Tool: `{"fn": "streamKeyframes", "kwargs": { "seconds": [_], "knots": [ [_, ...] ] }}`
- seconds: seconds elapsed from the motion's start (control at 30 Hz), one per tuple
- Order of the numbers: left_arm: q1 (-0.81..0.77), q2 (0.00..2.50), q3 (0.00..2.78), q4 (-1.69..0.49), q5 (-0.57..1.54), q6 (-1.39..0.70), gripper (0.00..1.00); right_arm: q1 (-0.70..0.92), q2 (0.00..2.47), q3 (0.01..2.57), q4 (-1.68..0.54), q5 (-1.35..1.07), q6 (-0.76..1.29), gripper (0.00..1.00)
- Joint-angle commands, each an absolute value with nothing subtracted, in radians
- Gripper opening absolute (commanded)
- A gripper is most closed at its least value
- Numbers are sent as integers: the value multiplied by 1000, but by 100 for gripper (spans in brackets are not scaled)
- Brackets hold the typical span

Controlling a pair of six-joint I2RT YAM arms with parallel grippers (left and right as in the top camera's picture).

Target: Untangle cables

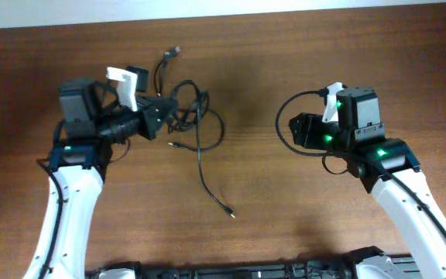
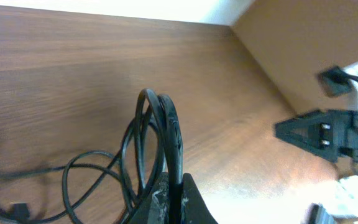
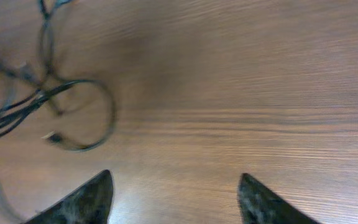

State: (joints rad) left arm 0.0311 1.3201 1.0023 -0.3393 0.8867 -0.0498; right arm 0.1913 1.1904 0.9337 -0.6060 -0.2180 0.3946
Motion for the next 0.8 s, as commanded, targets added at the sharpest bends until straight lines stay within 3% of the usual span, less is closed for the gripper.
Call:
{"fn": "streamKeyframes", "kwargs": {
  "seconds": [0.0,0.27,0.4,0.53,0.77],
  "knots": [
    [-82,1295,1016,-309,981,-55,0,190,1185,950,-576,-453,396,71],
    [-345,1295,1016,-172,892,-56,0,190,1185,950,-516,-731,404,71],
    [-380,1295,1016,-165,893,-56,0,190,1185,950,-512,-730,513,70],
    [-384,1295,1016,-165,894,-56,0,190,1187,950,-546,-729,678,54],
    [-384,1295,1016,-165,934,-56,0,191,1283,950,-567,-723,763,52]
  ]
}}
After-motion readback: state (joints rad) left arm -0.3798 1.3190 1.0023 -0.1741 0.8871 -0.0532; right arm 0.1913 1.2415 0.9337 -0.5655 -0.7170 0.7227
